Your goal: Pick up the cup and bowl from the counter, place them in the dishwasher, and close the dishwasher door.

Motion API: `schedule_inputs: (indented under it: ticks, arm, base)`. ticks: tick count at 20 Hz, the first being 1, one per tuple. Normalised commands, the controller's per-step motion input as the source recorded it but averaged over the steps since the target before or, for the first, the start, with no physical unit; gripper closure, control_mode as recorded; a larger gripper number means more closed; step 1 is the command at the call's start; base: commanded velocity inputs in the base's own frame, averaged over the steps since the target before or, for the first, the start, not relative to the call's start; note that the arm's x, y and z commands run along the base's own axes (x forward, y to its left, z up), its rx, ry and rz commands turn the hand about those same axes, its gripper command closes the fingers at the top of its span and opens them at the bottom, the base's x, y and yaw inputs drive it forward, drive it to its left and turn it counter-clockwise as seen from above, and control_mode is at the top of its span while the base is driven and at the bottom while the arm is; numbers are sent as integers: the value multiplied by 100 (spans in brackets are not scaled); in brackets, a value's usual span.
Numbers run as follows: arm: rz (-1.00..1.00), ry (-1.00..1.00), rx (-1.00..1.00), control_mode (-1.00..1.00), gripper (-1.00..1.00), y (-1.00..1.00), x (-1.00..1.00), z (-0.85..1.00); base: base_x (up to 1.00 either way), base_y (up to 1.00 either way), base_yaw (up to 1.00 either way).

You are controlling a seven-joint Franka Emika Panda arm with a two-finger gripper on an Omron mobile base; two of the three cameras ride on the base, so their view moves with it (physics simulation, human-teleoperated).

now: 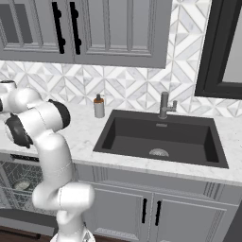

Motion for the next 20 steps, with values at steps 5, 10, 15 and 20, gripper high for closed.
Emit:
schedule_inputs:
  ticks: [5,10,15,20]
  arm:
    - [12,0,0,-100,-100,10,95,12]
    - [7,-5,0,-100,-100,37,57,0]
    - [5,-24,1,-100,-100,22,42,-23]
    - [5,-9,0,-100,-100,2,16,-20]
  base:
    - [0,0,0]
    - [0,0,0]
    - [0,0,0]
    - [0,0,0]
